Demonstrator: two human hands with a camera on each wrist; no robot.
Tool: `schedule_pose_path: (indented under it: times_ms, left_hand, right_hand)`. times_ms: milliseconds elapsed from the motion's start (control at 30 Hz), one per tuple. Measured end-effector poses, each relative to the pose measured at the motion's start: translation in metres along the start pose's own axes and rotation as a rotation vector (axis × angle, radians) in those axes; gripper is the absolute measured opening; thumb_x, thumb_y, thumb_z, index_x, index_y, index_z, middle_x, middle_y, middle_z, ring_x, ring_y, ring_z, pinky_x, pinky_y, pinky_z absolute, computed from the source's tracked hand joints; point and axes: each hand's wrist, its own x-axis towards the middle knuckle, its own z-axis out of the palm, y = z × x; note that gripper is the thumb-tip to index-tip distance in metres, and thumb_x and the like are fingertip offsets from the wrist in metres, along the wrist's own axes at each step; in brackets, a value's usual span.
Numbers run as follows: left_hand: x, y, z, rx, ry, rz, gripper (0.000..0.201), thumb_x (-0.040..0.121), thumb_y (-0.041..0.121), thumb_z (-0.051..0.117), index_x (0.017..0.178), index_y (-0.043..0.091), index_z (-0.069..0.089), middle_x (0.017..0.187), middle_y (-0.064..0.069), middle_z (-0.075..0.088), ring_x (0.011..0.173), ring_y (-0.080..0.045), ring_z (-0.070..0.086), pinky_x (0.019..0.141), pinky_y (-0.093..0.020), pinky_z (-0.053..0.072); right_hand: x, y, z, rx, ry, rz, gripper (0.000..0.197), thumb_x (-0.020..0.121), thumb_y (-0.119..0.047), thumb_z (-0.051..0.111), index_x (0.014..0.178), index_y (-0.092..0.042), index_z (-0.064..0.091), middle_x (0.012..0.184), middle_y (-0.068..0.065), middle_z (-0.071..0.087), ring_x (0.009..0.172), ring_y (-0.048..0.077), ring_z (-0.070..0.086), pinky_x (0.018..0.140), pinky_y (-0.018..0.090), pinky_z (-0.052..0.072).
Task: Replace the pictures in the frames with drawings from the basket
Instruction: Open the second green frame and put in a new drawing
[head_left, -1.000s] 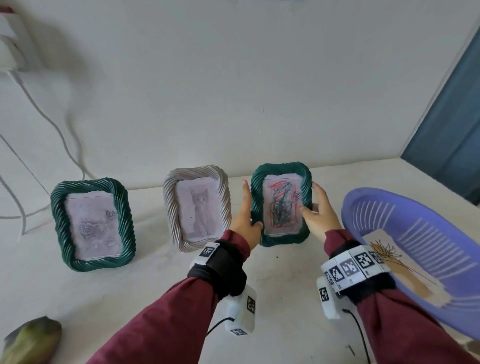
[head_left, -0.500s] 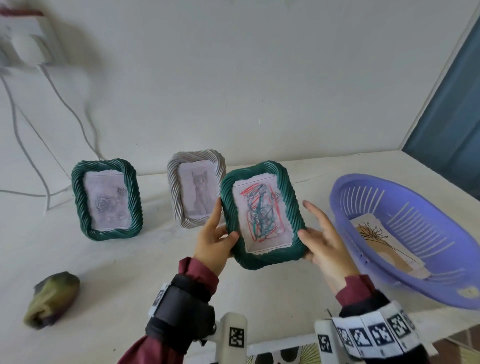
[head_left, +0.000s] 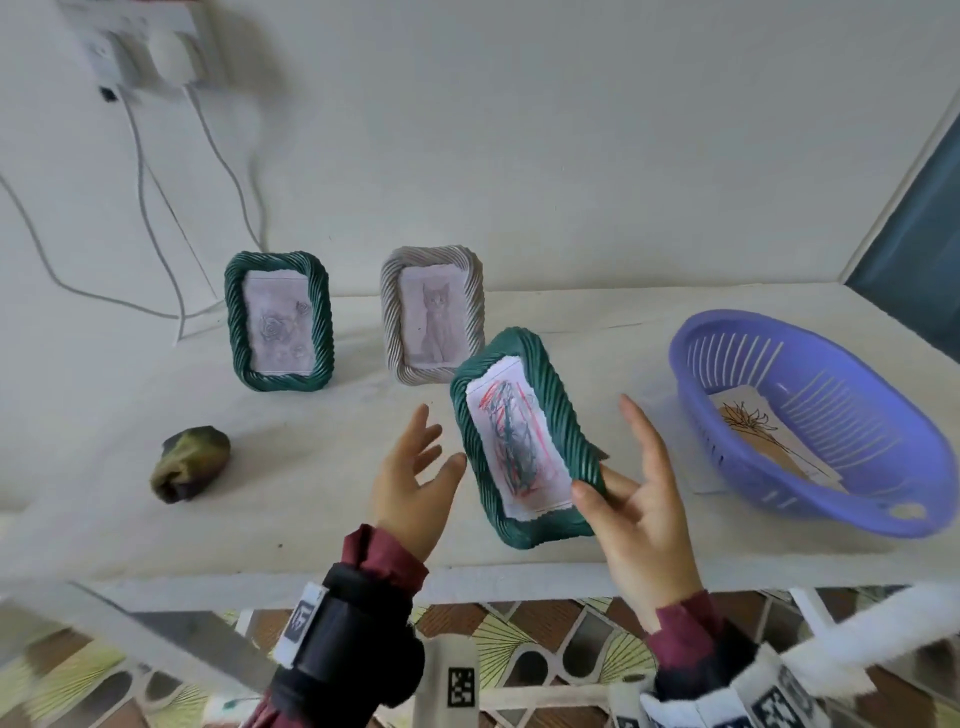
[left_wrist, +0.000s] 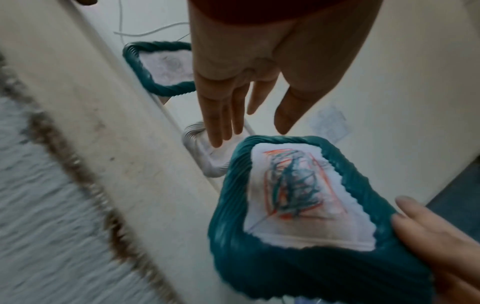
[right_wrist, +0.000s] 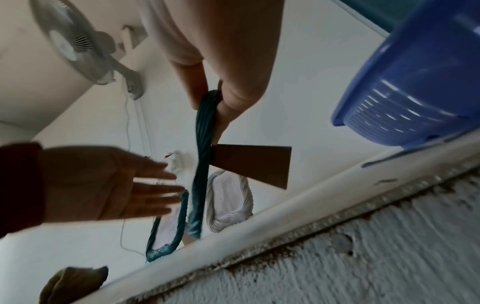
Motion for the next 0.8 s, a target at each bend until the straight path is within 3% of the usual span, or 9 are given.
schedule_pose_path:
  times_ms: [100,200,300,367,467,567,633,733,800]
  left_hand:
    - [-0.005,0.022,-0.003,-0.105,-0.016,-0.018,0.054,0.091,0.011,0.051,0.141,0.016,0.031,0.117,-0.008,0.061,0.089,-0.013,0.063,0.067,-0.034,0.058]
    - [-0.007,0.037,-0.010,-0.142,-0.066,-0.054,0.044,0.093,0.023,0.049,0.136,0.019,0.040,0.100,-0.001,0.067,0.079,-0.015,0.069,0.051,-0.032,0.057]
    - [-0.005,0.039,-0.020,-0.065,-0.060,-0.061,0.038,0.087,0.026,0.059,0.122,0.013,0.055,0.093,-0.006,0.071,0.073,-0.016,0.071,0.051,-0.030,0.055]
    - [-0.001,0.037,-0.029,-0.030,-0.060,-0.079,0.028,0.083,0.018,0.064,0.109,0.008,0.062,0.085,-0.009,0.071,0.065,-0.014,0.070,0.050,-0.028,0.054]
    - [0.006,0.029,-0.044,-0.030,-0.082,-0.127,0.016,0.085,0.000,0.056,0.094,0.010,0.064,0.076,-0.007,0.070,0.055,-0.015,0.066,0.050,-0.025,0.055]
    - [0.013,0.016,-0.057,0.029,-0.070,-0.128,0.026,0.085,-0.005,0.050,0.095,0.014,0.064,0.085,-0.006,0.069,0.066,-0.023,0.065,0.053,-0.027,0.057]
    - [0.018,0.007,-0.066,0.078,-0.054,-0.108,0.029,0.085,-0.007,0.049,0.099,0.014,0.064,0.094,-0.006,0.065,0.074,-0.028,0.065,0.057,-0.031,0.058]
    - [0.027,-0.006,-0.079,0.171,-0.072,-0.105,0.036,0.084,-0.009,0.045,0.108,0.011,0.065,0.089,-0.004,0.061,0.071,-0.026,0.060,0.067,-0.040,0.058]
    - [0.035,-0.015,-0.086,0.245,-0.080,-0.100,0.038,0.084,-0.009,0.045,0.112,0.010,0.064,0.083,-0.004,0.061,0.068,-0.026,0.059,0.071,-0.045,0.057]
  right_hand:
    - [-0.010,-0.004,0.014,-0.117,-0.059,-0.094,0.077,0.085,0.001,0.057,0.132,-0.054,0.029,0.118,0.009,0.064,0.108,0.012,0.062,0.088,0.023,0.050]
    - [-0.017,-0.003,0.027,-0.319,-0.121,-0.159,0.083,0.085,0.003,0.057,0.135,-0.053,0.021,0.116,-0.009,0.064,0.109,0.000,0.059,0.093,0.018,0.047]
    - [-0.023,0.000,0.041,-0.433,-0.198,-0.189,0.089,0.085,0.002,0.058,0.135,-0.057,0.015,0.120,-0.022,0.056,0.112,-0.009,0.052,0.094,0.006,0.039]
    - [-0.028,0.000,0.050,-0.459,-0.253,-0.169,0.090,0.085,0.000,0.060,0.134,-0.058,0.013,0.120,-0.027,0.052,0.112,-0.013,0.050,0.092,0.002,0.036]
    - [-0.035,-0.002,0.063,-0.450,-0.248,-0.227,0.073,0.084,-0.013,0.063,0.135,-0.048,0.026,0.115,-0.015,0.062,0.102,-0.011,0.058,0.085,0.006,0.044]
    - [-0.039,-0.002,0.069,-0.499,-0.040,-0.398,0.044,0.085,-0.026,0.055,0.127,-0.033,0.046,0.090,-0.015,0.069,0.079,-0.005,0.065,0.068,0.008,0.051]
    - [-0.039,0.004,0.069,-0.558,0.095,-0.422,0.036,0.085,-0.030,0.051,0.121,-0.030,0.050,0.085,-0.016,0.067,0.076,-0.001,0.064,0.065,0.009,0.050]
    - [-0.037,0.018,0.066,-0.702,0.155,-0.290,0.037,0.085,-0.036,0.048,0.122,-0.036,0.046,0.098,-0.019,0.063,0.092,-0.002,0.057,0.077,0.006,0.044]
    - [-0.036,0.031,0.064,-0.772,0.093,-0.151,0.045,0.087,-0.030,0.054,0.130,-0.035,0.041,0.113,-0.021,0.056,0.104,-0.010,0.048,0.086,0.000,0.033]
